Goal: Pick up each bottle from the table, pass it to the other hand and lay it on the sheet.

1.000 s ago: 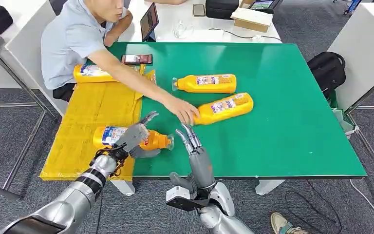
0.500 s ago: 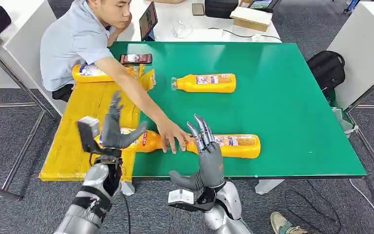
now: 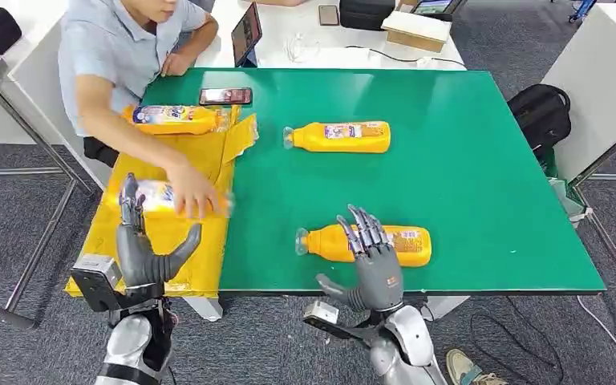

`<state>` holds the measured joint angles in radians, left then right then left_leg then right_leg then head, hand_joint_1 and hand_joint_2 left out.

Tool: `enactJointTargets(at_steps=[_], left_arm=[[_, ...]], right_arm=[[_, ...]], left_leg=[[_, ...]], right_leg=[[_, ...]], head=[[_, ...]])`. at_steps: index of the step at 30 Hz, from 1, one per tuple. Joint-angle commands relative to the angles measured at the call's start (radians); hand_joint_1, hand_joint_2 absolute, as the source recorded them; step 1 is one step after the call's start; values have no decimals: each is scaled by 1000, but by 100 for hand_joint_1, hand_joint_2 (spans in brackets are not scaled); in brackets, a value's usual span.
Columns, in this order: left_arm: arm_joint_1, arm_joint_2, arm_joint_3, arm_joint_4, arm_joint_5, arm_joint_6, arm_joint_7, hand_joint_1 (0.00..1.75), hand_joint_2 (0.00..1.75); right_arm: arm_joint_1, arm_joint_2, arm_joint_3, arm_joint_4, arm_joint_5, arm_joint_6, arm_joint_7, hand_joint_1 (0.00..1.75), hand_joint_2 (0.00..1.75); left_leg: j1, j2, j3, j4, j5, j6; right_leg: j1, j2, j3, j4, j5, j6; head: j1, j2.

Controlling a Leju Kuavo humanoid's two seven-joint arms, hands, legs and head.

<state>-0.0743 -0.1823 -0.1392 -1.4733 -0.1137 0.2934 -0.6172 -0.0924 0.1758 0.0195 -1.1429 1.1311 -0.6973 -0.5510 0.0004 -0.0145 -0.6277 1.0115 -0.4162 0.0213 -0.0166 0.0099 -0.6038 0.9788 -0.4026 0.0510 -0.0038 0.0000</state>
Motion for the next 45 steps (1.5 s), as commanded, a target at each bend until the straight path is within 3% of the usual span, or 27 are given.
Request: enactJointTargets(at_steps=[1, 3, 11, 25, 32, 37, 42, 43, 44, 45], left_arm=[[35, 6, 34, -95, -37, 22, -38, 0, 175], [31, 7, 19, -96, -42, 14, -39, 0, 175], [52, 7, 19, -87, -70, 15, -41, 0, 175], [40, 7, 32, -58, -70, 0, -28, 0, 175], [-13, 8, 17, 17, -43, -31, -22, 0, 175], [-66, 8, -4, 74, -22, -51, -16, 0, 175], [-83, 7, -10, 96, 1, -68, -8, 0, 175], [-83, 9, -12, 97, 1, -68, -8, 0, 175], [-83, 9, -12, 97, 1, -68, -8, 0, 175], [-79, 11, -12, 95, 1, -68, -8, 0, 175]], right_arm=[[-64, -158, 63, 153, 152, -1, 287, 0, 175], [-96, -162, 51, 201, 113, -1, 273, 0, 175], [-125, -215, 127, 225, 234, 32, 461, 0, 175], [-177, -266, 121, 307, 232, 127, 496, 0, 175], [-249, -260, 124, 443, 124, 6, 346, 0, 175], [-339, -253, 117, 579, 13, 65, 224, 0, 175], [-360, -241, 157, 642, 27, 111, 201, 0, 175], [-363, -239, 164, 649, 31, 105, 207, 37, 175], [-363, -239, 164, 649, 31, 105, 207, 61, 175], [-366, -240, 174, 656, 43, 106, 228, 140, 175]], left_leg=[[1, 3, 9, -1, -4, -1], [0, 2, 8, 0, -4, -1], [0, 2, 6, -1, -3, -2], [0, 1, 2, -1, -1, -1], [0, 1, 5, -1, -1, -1], [-1, 1, 2, -1, 0, 0], [0, 1, 3, -1, -1, 0], [0, 1, 3, -1, 0, 0], [0, 1, 6, -1, -1, -1], [0, 0, 4, -1, 0, 0]], right_leg=[[1, 1, 9, -2, -3, -2], [1, 0, 8, -1, -3, -2], [1, 0, 6, -1, -2, -3], [0, 0, 2, -1, 0, -1], [1, -1, 5, -2, -1, -2], [0, 0, 2, -1, 1, -1], [1, 0, 4, -1, 0, -1], [1, 0, 3, -1, 0, -1], [1, 0, 6, -1, 0, -2], [1, -1, 4, -1, 0, -1]], head=[[0, 0], [0, 0], [0, 0], [0, 0], [0, 0], [0, 0], [0, 0], [0, 0], [0, 0], [0, 0]])
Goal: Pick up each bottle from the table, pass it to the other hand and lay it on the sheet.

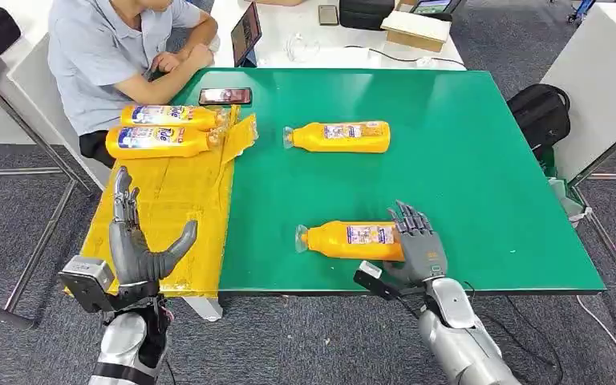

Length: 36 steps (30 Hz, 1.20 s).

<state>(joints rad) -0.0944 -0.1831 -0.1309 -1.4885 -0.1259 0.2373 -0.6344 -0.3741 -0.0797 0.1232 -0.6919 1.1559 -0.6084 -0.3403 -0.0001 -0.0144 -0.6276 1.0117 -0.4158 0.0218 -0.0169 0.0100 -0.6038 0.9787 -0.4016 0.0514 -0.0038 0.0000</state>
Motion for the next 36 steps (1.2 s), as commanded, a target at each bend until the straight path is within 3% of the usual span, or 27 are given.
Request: enactJointTargets(at_steps=[1, 7, 21, 24, 26, 28, 31, 32, 33, 34, 36], left_arm=[[-54, 14, -20, 106, 14, -12, 9, 0, 175], [-15, 18, 1, 75, 15, -6, 10, 0, 175], [-12, 18, 2, 74, 15, -6, 10, 0, 175], [-3, 19, 7, 71, 10, -6, 18, 0, 175], [0, 21, 8, 72, 7, -10, 21, 0, 175], [4, 24, 6, 77, 3, -15, 21, 0, 175], [-4, 27, -6, 102, 5, -34, 5, 0, 175], [-6, 26, -10, 111, 11, -34, -2, 0, 175], [-9, 22, -17, 120, 18, -33, -6, 0, 175], [-11, 20, -20, 125, 21, -34, -8, 0, 175], [-14, 16, -35, 134, 37, -33, -16, 0, 175]], right_arm=[[-90, 14, 80, 211, 31, 23, 44, 169, 175], [-117, -6, 125, 246, 114, 137, 216, 175, 175], [-115, -7, 125, 244, 114, 138, 217, 173, 175], [-115, -10, 121, 259, 115, 216, 274, 161, 175], [-117, -16, 118, 275, 112, 257, 291, 162, 175], [-108, -12, 90, 275, 72, 245, 254, 161, 175], [-70, 32, -88, 216, -225, 261, -50, 166, 175], [-56, 40, -103, 184, -259, 177, -97, 155, 175], [-46, 55, -123, 151, -311, 93, -159, 155, 175], [-42, 67, -148, 127, -370, 86, -200, 166, 175], [-6, 107, -204, -23, -588, 194, -307, 175, 175]], left_leg=[[1, 1, 4, -1, -1, -1], [0, 1, 4, -1, -1, -1], [1, -2, 10, -2, -1, -1], [1, -2, 11, -1, -1, -1], [1, -2, 12, -2, -1, -1], [1, -1, 11, -2, -1, -1], [1, -3, 13, -1, -1, -1], [1, -4, 15, -2, 0, -2], [1, -4, 16, -2, -1, -1], [2, -3, 17, -1, -2, 0], [1, -2, 18, -2, -2, -1]], right_leg=[[1, -1, 4, -1, -1, -2], [1, 0, 4, -1, -1, -1], [1, -3, 11, -3, -1, -2], [1, -3, 11, -2, -2, -2], [1, -3, 12, -3, -2, -2], [1, -2, 12, -3, -1, -2], [1, -4, 13, -3, -2, -2], [2, -6, 14, -4, -2, -3], [1, -5, 11, -4, -3, -2], [2, -3, 10, -5, -3, -1], [1, -2, 10, -5, -3, -1]], head=[[0, 0], [0, 0], [0, 0], [0, 0], [0, 0], [0, 0], [0, 0], [0, 0], [0, 0], [0, 0], [0, 0]])
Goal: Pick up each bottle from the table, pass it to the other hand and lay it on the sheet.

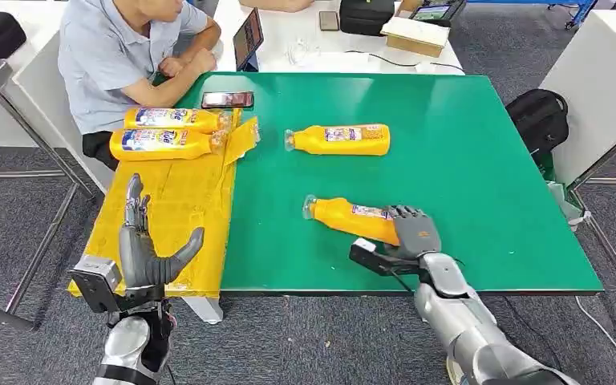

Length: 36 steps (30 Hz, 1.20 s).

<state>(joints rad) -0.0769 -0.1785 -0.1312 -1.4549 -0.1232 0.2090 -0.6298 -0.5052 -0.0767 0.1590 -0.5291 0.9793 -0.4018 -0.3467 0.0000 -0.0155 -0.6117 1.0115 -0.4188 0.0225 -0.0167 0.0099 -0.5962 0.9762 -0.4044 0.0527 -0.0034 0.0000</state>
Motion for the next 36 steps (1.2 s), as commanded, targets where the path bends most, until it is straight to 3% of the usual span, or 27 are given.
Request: enactJointTargets(at_steps=[1, 5, 8, 14, 17, 22, 26, 36], left_arm=[[-31, 8, -40, 99, 45, -5, -20, 0, 175], [-17, -6, -63, 90, 85, -20, 1, 0, 175], [12, 15, -156, 71, -83, 52, -50, 0, 175], [36, 33, -296, 179, -150, -49, 65, 0, 175], [32, 45, -323, 217, -185, -71, 61, 0, 175], [-13, 16, -330, 195, -125, -160, 93, 0, 175], [-31, 4, -331, 189, -24, -235, 112, 0, 175], [-73, -22, -299, 159, 55, -174, 107, 0, 175]], right_arm=[[152, 117, -235, -267, -475, 33, -311, 175, 175], [236, 158, -198, -454, -597, 121, -344, 175, 175], [272, 181, -162, -545, -654, 157, -351, 175, 175], [288, 203, -137, -619, -743, 136, -351, 175, 175], [287, 216, -99, -631, -751, 121, -351, 175, 175], [274, 228, 101, -622, -685, 18, -351, 161, 175], [239, 217, 247, -554, -662, -62, -351, 166, 175], [236, 204, 563, -500, -684, -158, -351, 169, 175]], left_leg=[[1, 1, 1, -3, 1, -2], [0, 5, -2, -1, 0, -1], [1, 3, -5, 0, 0, -1], [1, 4, -8, -1, 0, 0], [0, 5, -8, -2, 0, -1], [1, 7, -9, 0, -1, -2], [1, 7, -10, 0, 0, -1], [2, 6, -11, 0, 0, -1]], right_leg=[[1, -1, 6, -3, 1, -3], [1, 0, 6, 0, 2, -4], [1, -1, 3, 1, 1, -4], [1, 0, 1, 1, 0, -3], [1, 1, 0, 0, 1, -3], [1, 2, -1, 1, 0, -5], [1, 1, -3, 1, 1, -4], [3, 1, -3, 1, 2, -3]], head=[[0, 0], [-1, 0], [0, 0], [-1, 0], [0, 0], [0, 0], [-1, 0], [0, 0]])
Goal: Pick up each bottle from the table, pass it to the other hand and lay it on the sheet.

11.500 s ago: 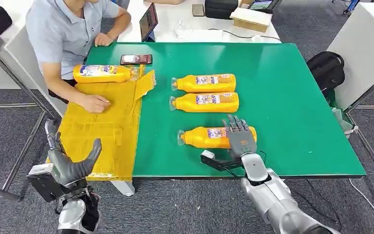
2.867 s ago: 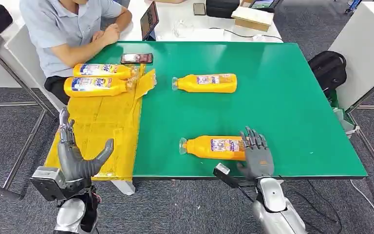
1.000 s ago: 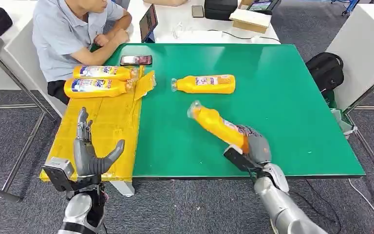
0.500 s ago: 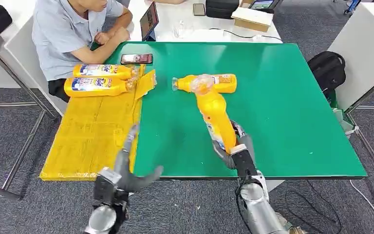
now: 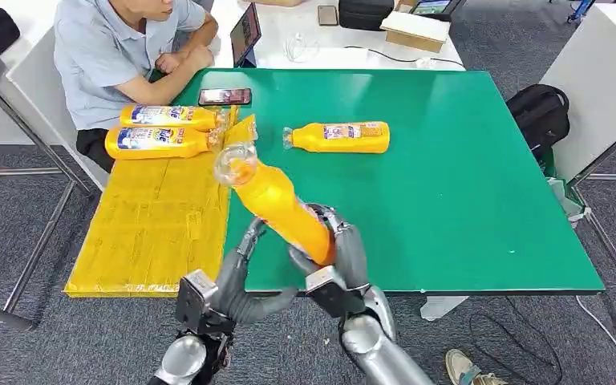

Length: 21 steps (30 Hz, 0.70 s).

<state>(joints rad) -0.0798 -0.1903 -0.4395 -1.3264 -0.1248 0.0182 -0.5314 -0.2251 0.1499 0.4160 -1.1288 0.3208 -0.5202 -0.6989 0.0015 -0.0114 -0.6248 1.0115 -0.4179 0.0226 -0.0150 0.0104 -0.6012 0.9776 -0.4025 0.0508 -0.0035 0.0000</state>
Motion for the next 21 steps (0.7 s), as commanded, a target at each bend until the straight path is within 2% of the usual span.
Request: enactJointTargets(at_steps=[1, 4, 8, 11, 21], left_arm=[[-69, -11, 11, 23, 72, 13, 3, 0, 175], [-61, -11, 12, -8, 106, 5, -5, 0, 175], [-46, -4, 4, -69, 150, -19, -23, 0, 175], [-41, 0, 4, -86, 160, -25, -24, 0, 175], [-40, -2, 36, -97, 282, -65, 25, 0, 175]], right_arm=[[-44, -25, 328, 103, -25, -45, 1, 169, 175], [-40, -22, 357, 118, -52, -45, 1, 168, 175], [-45, -22, 382, 136, -60, -50, 1, 175, 175], [-46, -21, 385, 145, -59, -50, 1, 171, 175], [-35, -29, 401, 185, -48, -82, 1, 175, 175]], left_leg=[[1, 2, 4, 0, -2, -1], [0, 2, 4, -1, -2, -1], [1, 1, 3, 0, -1, -1], [1, 0, 5, -1, -2, -2], [1, -1, 4, -1, -1, -1]], right_leg=[[1, 1, 4, -1, -1, -2], [1, 0, 4, -1, -2, -2], [1, -1, 3, -1, -1, -2], [1, -3, 4, -1, -2, -2], [1, -4, 3, -2, -2, -2]], head=[[0, 0], [-1, 0], [0, 0], [0, 0], [-1, 0]])
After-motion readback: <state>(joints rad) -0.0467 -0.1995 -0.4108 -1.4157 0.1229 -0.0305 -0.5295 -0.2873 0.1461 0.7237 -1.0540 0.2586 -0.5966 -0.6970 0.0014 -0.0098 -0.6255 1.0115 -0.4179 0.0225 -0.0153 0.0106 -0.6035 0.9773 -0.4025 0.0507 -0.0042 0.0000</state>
